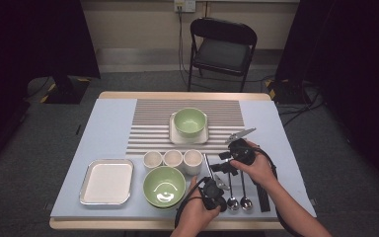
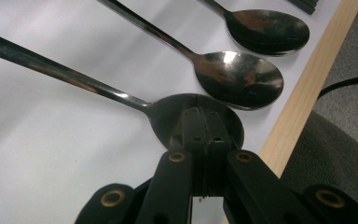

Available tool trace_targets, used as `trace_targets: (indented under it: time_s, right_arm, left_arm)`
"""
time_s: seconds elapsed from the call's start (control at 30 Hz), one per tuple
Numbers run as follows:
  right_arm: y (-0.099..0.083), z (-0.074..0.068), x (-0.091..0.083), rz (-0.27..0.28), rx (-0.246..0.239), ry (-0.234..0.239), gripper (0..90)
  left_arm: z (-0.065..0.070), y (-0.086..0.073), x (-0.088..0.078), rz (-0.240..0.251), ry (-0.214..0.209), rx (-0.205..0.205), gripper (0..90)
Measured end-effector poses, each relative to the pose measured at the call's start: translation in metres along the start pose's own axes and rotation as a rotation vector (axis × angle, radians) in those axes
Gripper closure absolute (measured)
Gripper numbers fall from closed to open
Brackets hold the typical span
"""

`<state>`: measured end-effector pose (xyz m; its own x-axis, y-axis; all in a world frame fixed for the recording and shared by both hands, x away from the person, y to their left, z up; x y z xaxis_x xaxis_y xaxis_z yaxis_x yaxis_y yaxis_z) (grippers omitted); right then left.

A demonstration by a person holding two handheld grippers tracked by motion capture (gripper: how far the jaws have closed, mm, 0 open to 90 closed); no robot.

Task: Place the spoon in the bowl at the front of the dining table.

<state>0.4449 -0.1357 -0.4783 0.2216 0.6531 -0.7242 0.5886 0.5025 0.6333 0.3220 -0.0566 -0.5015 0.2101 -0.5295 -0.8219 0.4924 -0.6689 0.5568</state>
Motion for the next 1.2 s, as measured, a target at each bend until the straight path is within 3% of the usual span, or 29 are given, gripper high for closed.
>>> trace_targets:
  time_s: [0.3, 0.33, 0.4, 0.57, 0.63, 0.67, 0.8, 0.9, 0.97, 1.03, 1.2]
  right_arm:
    - [-0.001, -0.007, 0.020, -0.041, -0.010, -0.002, 28.0]
    - [-0.002, -0.007, 0.021, -0.045, -0.009, -0.003, 29.0]
    - [-0.002, -0.007, 0.021, -0.050, -0.004, 0.001, 34.4]
    - [-0.004, -0.004, 0.017, -0.071, 0.000, 0.006, 44.7]
    - [-0.006, -0.002, 0.013, -0.081, 0.006, 0.008, 54.7]
    - [-0.007, -0.002, 0.012, -0.081, 0.010, 0.013, 55.2]
    - [-0.012, 0.002, 0.006, -0.078, 0.035, 0.022, 66.8]
    - [-0.014, 0.004, 0.000, -0.067, 0.053, 0.041, 68.6]
    - [-0.015, 0.004, -0.003, -0.059, 0.070, 0.058, 69.7]
    - [-0.015, 0.004, -0.007, -0.053, 0.077, 0.067, 70.4]
    - [-0.020, 0.008, -0.014, -0.048, 0.098, 0.080, 70.5]
  left_arm:
    - [0.000, 0.000, 0.000, 0.002, -0.001, 0.002, 90.0]
    - [0.002, 0.000, 0.001, 0.023, -0.003, -0.026, 90.0]
    - [0.000, 0.000, 0.000, 0.015, -0.002, -0.008, 90.0]
    - [0.001, 0.000, 0.000, 0.006, 0.003, -0.003, 90.0]
    - [0.002, 0.000, 0.000, 0.009, 0.009, -0.016, 90.0]
    - [0.000, -0.001, -0.001, -0.010, 0.012, 0.009, 90.0]
    - [-0.001, -0.001, -0.002, -0.021, 0.018, 0.017, 90.0]
    - [0.000, -0.001, -0.001, -0.009, 0.017, -0.003, 90.0]
    - [-0.001, -0.001, -0.002, -0.022, 0.017, 0.018, 90.0]
    - [0.001, -0.001, -0.001, 0.000, 0.012, -0.011, 90.0]
    - [-0.001, -0.001, -0.002, -0.018, 0.014, 0.003, 90.0]
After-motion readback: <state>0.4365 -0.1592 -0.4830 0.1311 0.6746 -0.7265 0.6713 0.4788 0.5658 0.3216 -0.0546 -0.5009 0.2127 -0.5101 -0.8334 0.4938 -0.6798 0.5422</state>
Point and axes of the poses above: each handheld gripper's, and its own axes: x roughly forward along the jaws, y roughly out of its top, z roughly to its right, the point moved 6 cm from there along x, roughly forward along the jaws, and after that the axes turned 2 degrees about x, right-handed, at the moved point
